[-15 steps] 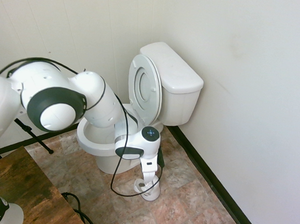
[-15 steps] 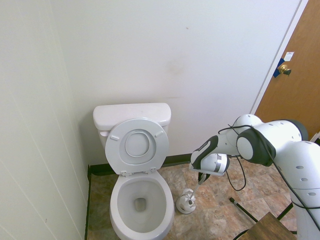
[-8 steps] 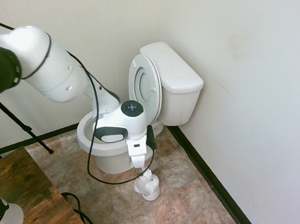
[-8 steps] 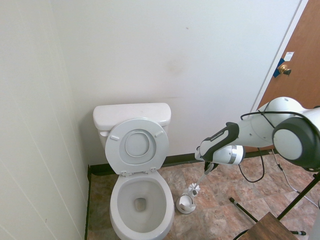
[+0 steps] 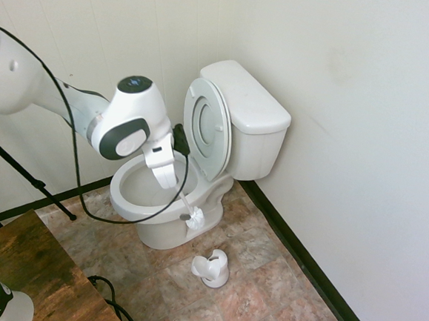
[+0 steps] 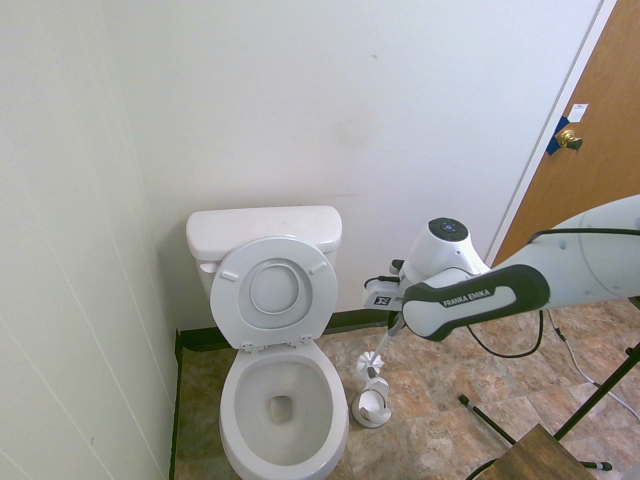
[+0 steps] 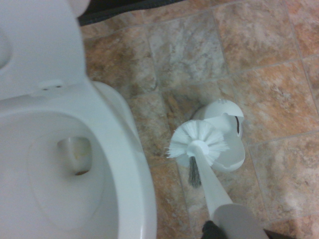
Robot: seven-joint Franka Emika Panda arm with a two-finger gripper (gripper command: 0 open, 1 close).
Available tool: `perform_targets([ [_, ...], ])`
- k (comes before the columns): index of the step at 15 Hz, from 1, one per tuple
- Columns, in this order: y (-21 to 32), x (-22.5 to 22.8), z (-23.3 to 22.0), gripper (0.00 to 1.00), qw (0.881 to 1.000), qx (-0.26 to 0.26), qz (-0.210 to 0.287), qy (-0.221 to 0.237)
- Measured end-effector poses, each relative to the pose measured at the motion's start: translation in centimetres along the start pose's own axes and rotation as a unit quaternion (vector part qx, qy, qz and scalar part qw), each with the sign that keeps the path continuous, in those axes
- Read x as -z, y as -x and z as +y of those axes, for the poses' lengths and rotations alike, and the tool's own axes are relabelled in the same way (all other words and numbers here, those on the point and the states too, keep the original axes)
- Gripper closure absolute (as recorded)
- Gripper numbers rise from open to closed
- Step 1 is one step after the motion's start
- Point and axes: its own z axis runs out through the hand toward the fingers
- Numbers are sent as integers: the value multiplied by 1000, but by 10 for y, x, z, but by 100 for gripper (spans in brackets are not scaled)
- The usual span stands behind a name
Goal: Clean the toilet
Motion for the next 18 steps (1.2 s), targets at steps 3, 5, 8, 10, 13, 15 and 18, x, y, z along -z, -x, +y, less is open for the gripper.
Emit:
perform_targets([
  [3, 68, 33, 6, 100, 1000, 27, 1, -13],
  [5, 105, 40, 7, 100, 999, 48, 0, -19],
  [8, 138, 42, 7, 100, 998, 64, -3, -23],
  [10, 141, 36, 2, 100, 998, 61, -2, -25],
  [13, 145, 33, -1, 100, 997, 63, 7, -32],
  [15, 164, 28, -15, 100, 997, 68, 12, -38],
  [18, 197, 12, -45, 100, 996, 70, 17, -46],
])
